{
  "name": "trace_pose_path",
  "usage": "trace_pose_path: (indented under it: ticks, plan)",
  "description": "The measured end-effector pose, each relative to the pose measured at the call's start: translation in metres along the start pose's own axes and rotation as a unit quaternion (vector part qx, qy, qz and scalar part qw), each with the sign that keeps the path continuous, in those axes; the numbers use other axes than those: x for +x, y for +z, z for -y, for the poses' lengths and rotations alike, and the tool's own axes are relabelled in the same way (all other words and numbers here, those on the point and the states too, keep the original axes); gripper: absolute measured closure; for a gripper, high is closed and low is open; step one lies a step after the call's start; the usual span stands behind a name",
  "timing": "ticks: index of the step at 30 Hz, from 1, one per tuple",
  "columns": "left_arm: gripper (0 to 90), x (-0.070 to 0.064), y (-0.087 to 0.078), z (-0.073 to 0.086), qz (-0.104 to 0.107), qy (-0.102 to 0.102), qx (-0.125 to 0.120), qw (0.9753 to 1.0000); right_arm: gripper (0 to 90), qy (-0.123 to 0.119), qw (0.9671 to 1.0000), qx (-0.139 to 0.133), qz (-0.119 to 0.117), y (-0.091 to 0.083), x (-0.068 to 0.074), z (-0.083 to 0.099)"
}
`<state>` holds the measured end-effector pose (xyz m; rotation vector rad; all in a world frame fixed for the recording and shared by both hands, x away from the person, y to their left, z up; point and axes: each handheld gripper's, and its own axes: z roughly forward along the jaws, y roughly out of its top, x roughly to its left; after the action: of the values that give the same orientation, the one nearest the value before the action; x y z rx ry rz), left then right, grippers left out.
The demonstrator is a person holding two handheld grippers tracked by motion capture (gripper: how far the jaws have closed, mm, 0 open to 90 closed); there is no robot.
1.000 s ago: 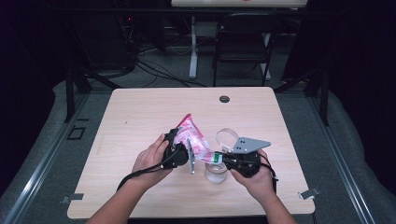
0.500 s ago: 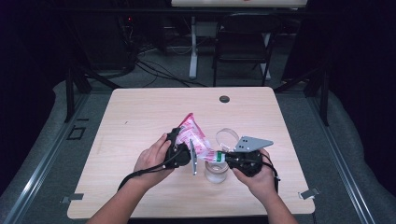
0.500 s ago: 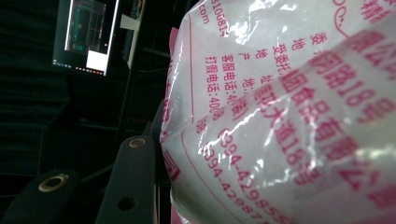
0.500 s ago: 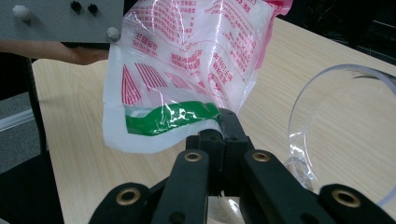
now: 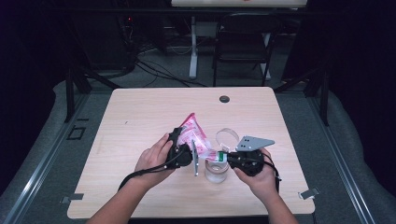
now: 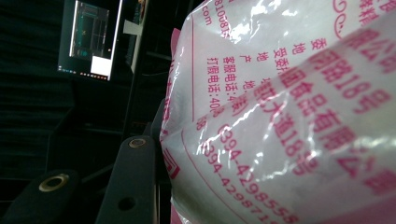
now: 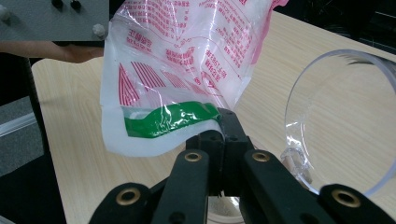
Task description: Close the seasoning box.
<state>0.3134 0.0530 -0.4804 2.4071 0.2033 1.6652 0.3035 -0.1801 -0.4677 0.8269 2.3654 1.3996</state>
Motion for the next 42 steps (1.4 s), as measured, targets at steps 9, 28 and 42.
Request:
trace_pose_path:
  ticks: [9,28,42]
  plan:
    - [60.3,-0.001,0.0,-0.002,0.001,0.005,0.0,1.0,90.0,0.009,1.0,0.004,0.0,0.001,-0.002,0.003]
    - [60.6,-0.002,0.0,-0.004,-0.005,0.008,-0.005,0.9999,90.0,0.014,0.9998,0.013,0.001,0.004,-0.005,0.008]
    - [60.8,-0.003,0.0,-0.006,-0.008,0.009,-0.008,0.9999,90.0,0.021,0.9996,0.019,0.002,0.007,-0.008,0.012]
